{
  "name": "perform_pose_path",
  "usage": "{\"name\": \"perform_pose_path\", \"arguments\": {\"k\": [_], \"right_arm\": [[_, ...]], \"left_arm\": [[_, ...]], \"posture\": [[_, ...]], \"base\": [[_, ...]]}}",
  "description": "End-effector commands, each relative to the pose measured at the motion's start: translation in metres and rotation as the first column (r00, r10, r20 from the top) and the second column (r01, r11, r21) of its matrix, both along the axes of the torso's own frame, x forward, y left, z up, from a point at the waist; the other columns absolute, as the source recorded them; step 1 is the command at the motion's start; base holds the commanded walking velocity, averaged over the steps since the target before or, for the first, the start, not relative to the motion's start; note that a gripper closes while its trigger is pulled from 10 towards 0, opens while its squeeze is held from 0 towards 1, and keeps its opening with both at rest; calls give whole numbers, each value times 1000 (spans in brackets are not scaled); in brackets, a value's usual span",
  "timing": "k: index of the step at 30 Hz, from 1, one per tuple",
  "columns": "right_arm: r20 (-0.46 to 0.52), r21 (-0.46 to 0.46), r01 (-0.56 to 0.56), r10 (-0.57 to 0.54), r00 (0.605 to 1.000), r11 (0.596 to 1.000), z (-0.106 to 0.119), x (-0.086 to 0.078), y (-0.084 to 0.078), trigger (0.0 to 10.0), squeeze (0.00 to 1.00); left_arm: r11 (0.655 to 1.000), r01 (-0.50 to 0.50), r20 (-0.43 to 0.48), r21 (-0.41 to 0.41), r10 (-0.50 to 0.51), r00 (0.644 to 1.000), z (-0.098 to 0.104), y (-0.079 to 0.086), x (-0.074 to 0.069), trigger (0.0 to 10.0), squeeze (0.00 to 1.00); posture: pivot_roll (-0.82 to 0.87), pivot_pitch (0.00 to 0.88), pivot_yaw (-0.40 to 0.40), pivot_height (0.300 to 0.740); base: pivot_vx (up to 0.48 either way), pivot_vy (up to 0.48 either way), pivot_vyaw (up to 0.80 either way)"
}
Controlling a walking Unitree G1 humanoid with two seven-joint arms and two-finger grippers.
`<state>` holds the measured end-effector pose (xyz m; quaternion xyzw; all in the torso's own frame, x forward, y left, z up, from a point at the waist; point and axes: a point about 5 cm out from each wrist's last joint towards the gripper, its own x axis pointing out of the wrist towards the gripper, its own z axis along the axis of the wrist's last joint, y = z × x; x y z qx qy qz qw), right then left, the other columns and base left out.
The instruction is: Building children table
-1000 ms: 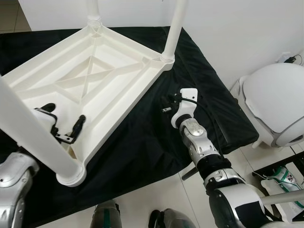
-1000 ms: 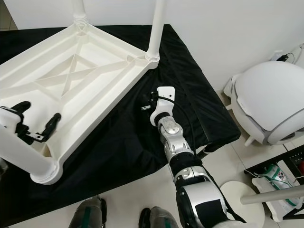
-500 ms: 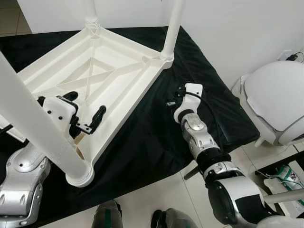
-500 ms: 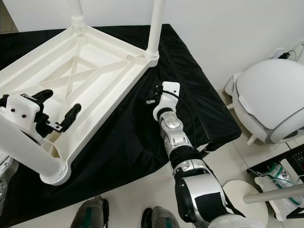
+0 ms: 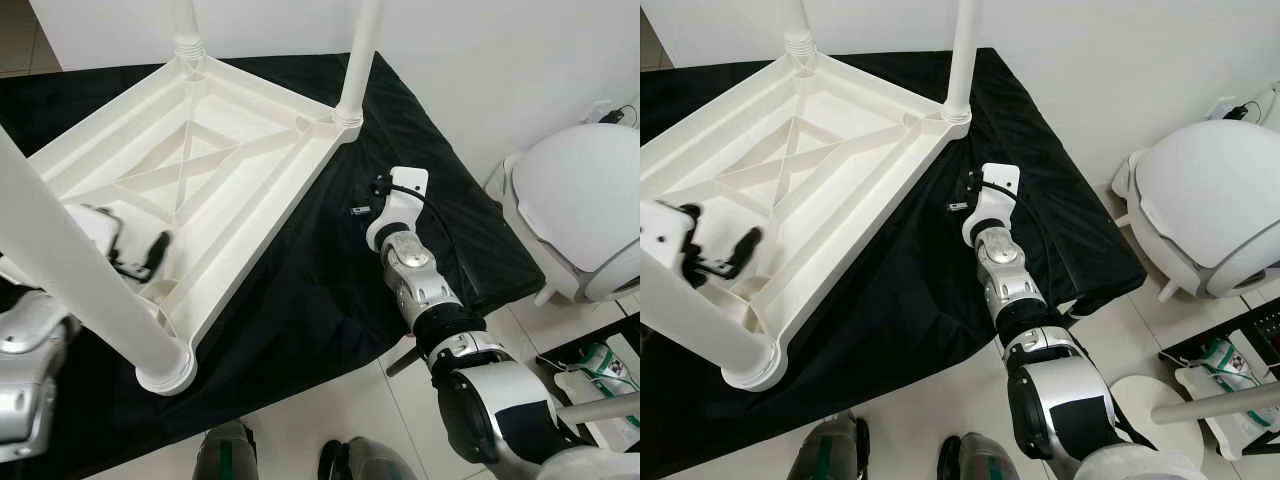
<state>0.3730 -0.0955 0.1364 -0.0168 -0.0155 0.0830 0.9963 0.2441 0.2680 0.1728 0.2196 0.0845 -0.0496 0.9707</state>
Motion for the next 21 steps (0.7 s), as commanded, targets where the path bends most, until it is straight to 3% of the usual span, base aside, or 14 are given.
{"name": "perform_pose_path", "arguments": {"k": [1,3,9,14,16,18,20,21], "right_arm": [[-15,-13,13,-13,1000,1000,-4,0,-5,10000,0],[-11,-15,17,-17,1000,1000,-3,1,-7,10000,0],[-2,-13,12,-12,1000,1000,1,3,-7,10000,0],[-3,-9,13,-13,1000,1000,4,5,-7,10000,0],[-7,-7,23,-23,1000,1000,5,6,-7,10000,0],[-4,0,35,-35,999,999,11,11,-4,10000,0],[-4,0,35,-35,999,999,11,11,-4,10000,0],[-5,7,19,-19,1000,1000,19,16,4,10000,0]], "left_arm": [[983,-174,2,53,174,985,-4,18,0,10000,0],[975,-209,-24,73,211,977,-8,27,2,10000,0],[961,-229,-54,155,239,969,-10,34,8,10000,0],[960,-225,-106,166,244,964,-13,38,14,10000,0],[964,-213,-135,158,235,963,-16,37,14,10000,0],[981,-133,-226,143,164,960,-27,25,10,10000,0],[981,-133,-226,143,164,960,-27,25,10,10000,0],[990,-75,-282,116,105,954,-35,14,5,10000,0]], "posture": [[192,83,-78,740],[190,84,-83,740],[179,84,-95,740],[172,87,-96,740],[171,87,-95,740],[168,88,-84,740],[168,88,-84,740],[166,89,-81,740]], "base": [[0,0,0],[0,0,0],[0,0,0],[0,0,0],[0,0,0],[0,0,0],[0,0,0],[0,0,0]]}}
